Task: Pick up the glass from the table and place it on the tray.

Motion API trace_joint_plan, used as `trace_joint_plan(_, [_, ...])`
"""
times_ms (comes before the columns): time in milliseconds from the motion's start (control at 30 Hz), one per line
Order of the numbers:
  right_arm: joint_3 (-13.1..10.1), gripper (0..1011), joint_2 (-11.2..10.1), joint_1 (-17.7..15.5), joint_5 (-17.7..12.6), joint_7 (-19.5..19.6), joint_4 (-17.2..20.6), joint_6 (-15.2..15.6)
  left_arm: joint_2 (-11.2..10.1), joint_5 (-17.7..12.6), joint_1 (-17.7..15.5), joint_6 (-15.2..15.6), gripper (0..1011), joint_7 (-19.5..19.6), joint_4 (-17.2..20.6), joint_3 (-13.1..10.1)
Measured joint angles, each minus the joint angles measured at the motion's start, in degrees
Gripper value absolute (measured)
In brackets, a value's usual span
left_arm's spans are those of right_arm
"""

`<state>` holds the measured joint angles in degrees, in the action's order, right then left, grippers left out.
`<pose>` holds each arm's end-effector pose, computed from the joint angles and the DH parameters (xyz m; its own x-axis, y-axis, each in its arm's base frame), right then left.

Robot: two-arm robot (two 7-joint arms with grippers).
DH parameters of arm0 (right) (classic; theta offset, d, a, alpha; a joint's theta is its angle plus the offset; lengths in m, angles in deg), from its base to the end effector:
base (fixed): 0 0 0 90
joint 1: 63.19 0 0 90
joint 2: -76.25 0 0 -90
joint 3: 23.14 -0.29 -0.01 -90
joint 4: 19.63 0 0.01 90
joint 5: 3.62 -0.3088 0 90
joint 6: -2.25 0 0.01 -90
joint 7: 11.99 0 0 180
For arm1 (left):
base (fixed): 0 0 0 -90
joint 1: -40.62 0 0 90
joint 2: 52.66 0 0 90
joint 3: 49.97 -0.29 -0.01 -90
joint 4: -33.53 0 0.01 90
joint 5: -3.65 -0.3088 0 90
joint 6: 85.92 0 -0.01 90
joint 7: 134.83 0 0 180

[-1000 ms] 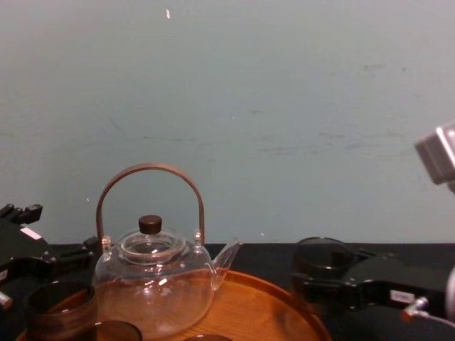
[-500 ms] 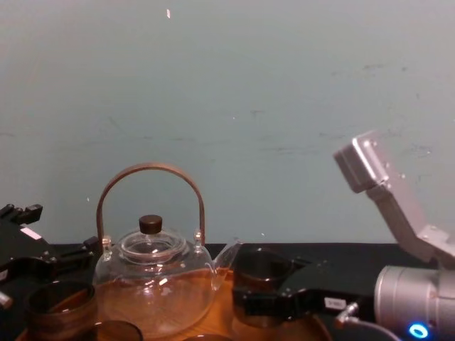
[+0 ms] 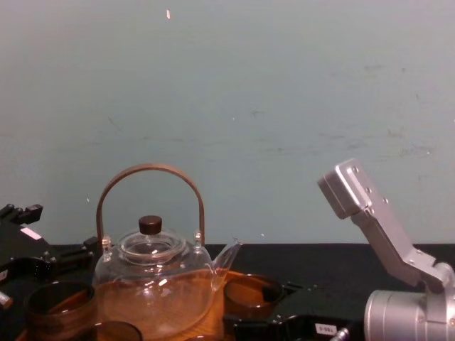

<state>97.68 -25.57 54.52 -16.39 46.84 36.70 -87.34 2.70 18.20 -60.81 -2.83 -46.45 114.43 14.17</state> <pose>0.4345 0.0380 -0.3291 0.7756 -0.6300 0.0400 0.6114 0.7340 -0.2956 0.3581 0.0827 -0.3023 0.2923 0.8803 0.3736 -0.9553 0.2873 0.0702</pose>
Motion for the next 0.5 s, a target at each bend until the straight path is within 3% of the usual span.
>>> trace_joint_plan(400, [0.04,904,-0.01,-0.12,0.07,0.03,0.14,0.17,0.0,0.0,0.0,0.0,1001,0.0,0.0,0.0])
trace_joint_plan(500, [0.03,958,-0.06,-0.15,0.2,0.05,0.12,0.35,0.0,0.0,0.0,0.0,1001,0.0,0.0,0.0])
